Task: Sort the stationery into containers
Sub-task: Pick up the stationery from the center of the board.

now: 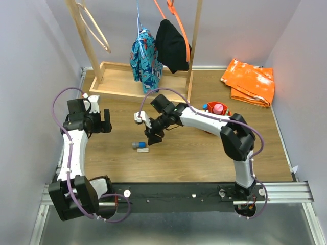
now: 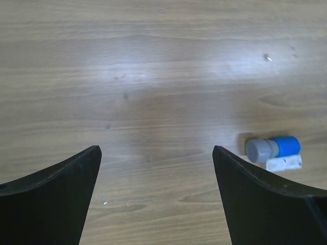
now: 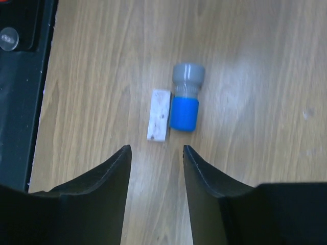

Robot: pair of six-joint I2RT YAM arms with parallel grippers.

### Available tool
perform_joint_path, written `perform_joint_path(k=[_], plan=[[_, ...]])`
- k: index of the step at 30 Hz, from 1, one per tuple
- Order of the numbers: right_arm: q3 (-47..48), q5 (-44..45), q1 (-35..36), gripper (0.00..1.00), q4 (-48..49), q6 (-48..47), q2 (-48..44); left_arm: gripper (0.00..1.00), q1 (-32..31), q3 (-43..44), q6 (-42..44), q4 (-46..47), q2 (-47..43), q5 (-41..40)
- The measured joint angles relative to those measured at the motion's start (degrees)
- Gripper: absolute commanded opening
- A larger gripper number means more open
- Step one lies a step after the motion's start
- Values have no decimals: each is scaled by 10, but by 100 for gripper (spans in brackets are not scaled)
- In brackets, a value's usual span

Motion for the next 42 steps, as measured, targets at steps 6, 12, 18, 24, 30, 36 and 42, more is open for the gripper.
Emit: perform_joint_path(k=[6, 12, 18, 24, 30, 36, 42], plan=[[96, -25, 30, 26, -18, -19, 81, 99, 37, -7, -23, 0, -12, -21], [138, -43, 47, 13, -41, -27, 122, 99, 37, -7, -28, 0, -17, -21], [171, -59, 55, 24, -65, -37, 157, 99, 37, -7, -30, 1, -6, -21], [173, -60, 63, 32, -84, -51, 173, 99, 37, -7, -31, 6, 12, -21], [169, -53, 71, 50, -89, -58, 176, 99, 37, -7, -32, 11, 22, -18], [149, -49, 73, 50, -71, -59, 173, 99, 37, -7, -32, 18, 25, -9], [138, -38, 73, 50, -57, -57, 168, 99, 37, -7, -32, 23, 38, 3]])
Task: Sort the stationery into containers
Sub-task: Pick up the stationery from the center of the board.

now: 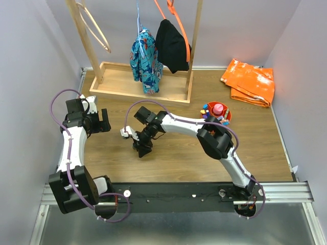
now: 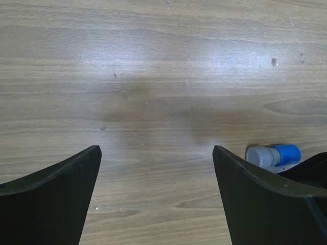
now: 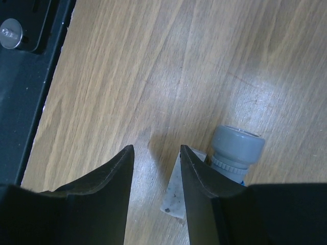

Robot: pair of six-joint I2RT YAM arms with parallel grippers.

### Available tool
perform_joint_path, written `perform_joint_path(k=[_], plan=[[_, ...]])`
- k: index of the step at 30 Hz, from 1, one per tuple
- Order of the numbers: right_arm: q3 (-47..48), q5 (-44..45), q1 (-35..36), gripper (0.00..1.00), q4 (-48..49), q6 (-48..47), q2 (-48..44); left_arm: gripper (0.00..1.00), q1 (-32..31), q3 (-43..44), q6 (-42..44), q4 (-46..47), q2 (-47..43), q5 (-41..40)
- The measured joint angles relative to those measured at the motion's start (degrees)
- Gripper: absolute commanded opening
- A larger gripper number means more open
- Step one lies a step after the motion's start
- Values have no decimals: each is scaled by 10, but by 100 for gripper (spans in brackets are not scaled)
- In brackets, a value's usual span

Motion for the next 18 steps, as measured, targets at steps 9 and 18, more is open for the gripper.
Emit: perform_joint_path(k=[9, 18], plan=[[-52, 34, 5, 49, 50, 0, -33, 99, 0, 0, 0, 5, 5, 21], [-121, 96, 4, 49, 108, 8, -79, 99, 0, -2, -13, 21, 10, 45]])
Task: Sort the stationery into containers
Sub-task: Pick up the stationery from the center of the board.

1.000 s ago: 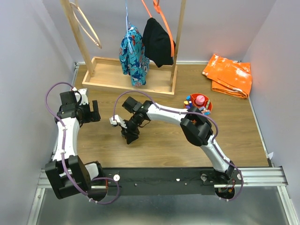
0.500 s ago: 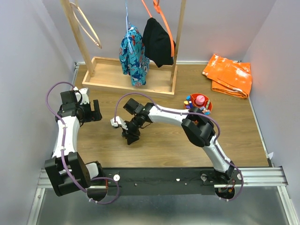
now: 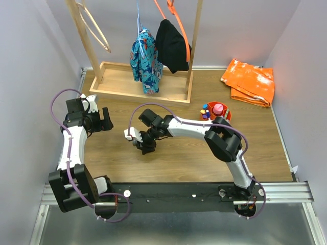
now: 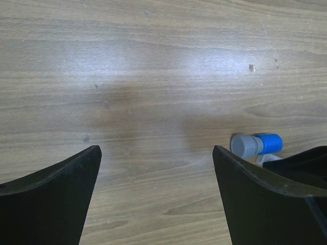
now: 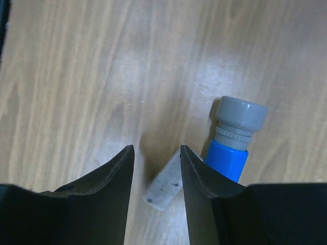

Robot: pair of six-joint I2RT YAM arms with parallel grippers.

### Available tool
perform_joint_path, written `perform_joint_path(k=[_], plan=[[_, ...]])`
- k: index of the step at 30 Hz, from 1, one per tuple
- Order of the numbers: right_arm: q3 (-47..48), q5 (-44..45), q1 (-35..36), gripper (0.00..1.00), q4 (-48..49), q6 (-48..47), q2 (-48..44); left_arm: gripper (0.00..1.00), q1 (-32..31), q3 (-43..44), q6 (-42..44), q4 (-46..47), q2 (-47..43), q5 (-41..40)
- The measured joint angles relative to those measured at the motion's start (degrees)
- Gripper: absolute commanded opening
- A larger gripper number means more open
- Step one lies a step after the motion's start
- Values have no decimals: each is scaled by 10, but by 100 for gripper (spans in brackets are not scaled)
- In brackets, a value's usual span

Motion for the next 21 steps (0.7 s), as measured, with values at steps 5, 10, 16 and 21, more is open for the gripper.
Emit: perform_joint_path(k=[5, 10, 16, 21], plan=[[-6, 36, -1, 48, 25, 9, -4, 99, 0, -6, -6, 5, -1, 9], [-18, 61, -4, 48, 41, 14, -15, 99, 0, -9, -8, 7, -6, 16], [-26, 93, -7, 50, 51, 31, -33, 99, 0, -10, -10, 10, -12, 25], [-26, 102, -8, 54, 52, 49, -33, 99, 0, -12, -11, 12, -12, 30]])
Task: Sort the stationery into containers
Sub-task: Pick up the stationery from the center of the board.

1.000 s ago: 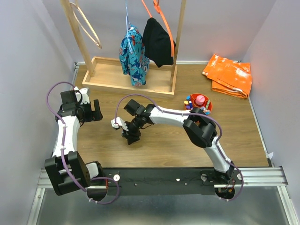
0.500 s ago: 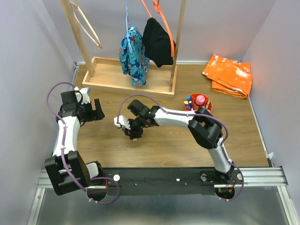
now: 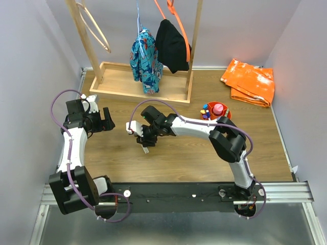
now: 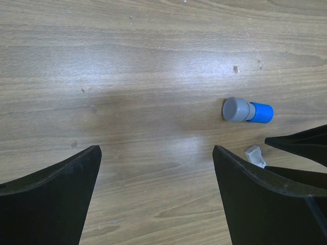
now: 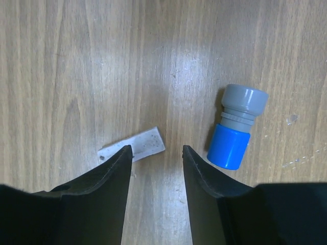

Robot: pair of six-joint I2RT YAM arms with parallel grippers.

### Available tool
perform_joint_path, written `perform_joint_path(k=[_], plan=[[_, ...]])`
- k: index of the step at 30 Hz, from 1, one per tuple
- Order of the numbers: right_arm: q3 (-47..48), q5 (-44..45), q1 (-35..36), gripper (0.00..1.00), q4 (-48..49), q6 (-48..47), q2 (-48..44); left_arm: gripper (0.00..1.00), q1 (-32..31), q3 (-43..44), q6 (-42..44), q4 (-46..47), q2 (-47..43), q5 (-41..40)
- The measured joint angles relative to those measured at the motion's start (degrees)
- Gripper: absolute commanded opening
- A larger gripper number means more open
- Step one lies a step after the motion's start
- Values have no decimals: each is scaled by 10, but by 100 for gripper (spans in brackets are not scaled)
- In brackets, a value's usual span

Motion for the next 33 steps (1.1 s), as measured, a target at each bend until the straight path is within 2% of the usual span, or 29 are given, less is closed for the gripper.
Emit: perform_joint_path(k=[9, 20, 22, 24, 26, 27, 33], plan=[[23, -2, 0, 59, -12, 62, 12, 99, 0, -1, -1, 1, 0, 5], [23, 30, 22, 58, -12, 148, 37, 99, 0, -1, -2, 1, 0, 6], [23, 41, 28, 49, -12, 156, 37, 99, 0, -1, -2, 2, 0, 6], [23, 62, 36, 33, -9, 162, 39, 99, 0, -1, -2, 2, 0, 6], [27, 80, 42, 26, -9, 169, 42, 99, 0, -1, -2, 3, 0, 6], [30, 89, 45, 19, -8, 174, 43, 99, 0, -1, -2, 3, 0, 6], [44, 131, 55, 13, -20, 179, 47, 99, 0, -1, -2, 2, 1, 9]])
